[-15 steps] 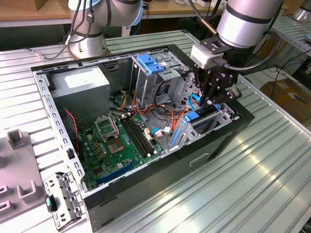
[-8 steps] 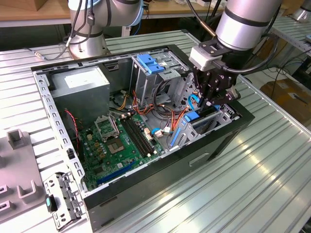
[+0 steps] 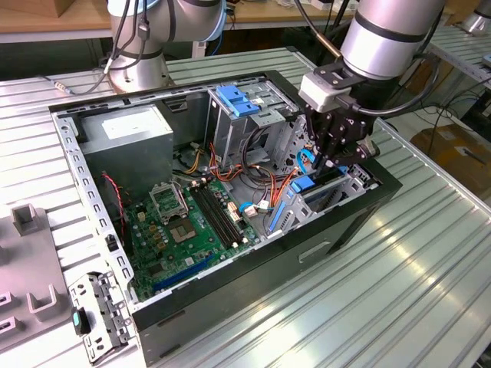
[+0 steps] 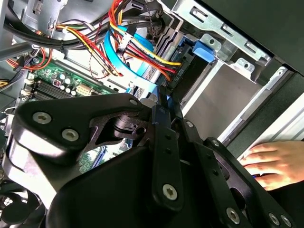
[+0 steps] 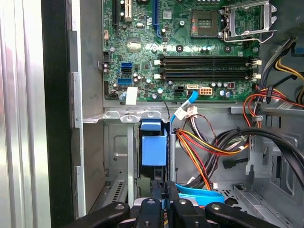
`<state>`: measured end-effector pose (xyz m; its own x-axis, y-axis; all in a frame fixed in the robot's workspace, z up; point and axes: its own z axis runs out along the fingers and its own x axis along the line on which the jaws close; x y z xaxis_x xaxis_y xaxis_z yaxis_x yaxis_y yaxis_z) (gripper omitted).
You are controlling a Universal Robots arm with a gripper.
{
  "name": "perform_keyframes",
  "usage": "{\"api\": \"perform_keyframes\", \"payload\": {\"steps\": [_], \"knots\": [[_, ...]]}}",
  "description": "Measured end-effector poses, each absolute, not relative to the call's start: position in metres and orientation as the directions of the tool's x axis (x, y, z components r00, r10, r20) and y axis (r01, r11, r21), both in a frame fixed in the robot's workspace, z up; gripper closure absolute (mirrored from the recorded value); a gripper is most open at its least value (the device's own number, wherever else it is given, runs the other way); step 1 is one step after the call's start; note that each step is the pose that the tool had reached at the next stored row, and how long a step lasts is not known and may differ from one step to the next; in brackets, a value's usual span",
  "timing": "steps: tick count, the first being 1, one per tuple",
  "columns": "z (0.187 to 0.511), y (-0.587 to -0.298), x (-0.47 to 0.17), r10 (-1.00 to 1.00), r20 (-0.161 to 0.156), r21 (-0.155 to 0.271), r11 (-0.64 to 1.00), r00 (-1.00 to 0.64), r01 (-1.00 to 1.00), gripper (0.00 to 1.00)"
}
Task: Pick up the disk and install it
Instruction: 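Insert the second disk wire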
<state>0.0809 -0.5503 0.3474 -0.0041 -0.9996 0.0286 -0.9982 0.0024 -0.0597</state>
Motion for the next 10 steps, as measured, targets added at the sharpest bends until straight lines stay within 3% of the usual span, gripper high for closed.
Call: {"api": "perform_keyframes", "payload": {"steps": [10], "knots": [[0.3496, -0.5503, 0.0819, -1.000, 0.029, -0.060, 0.002, -0.004, -0.998, 0.84]]}}
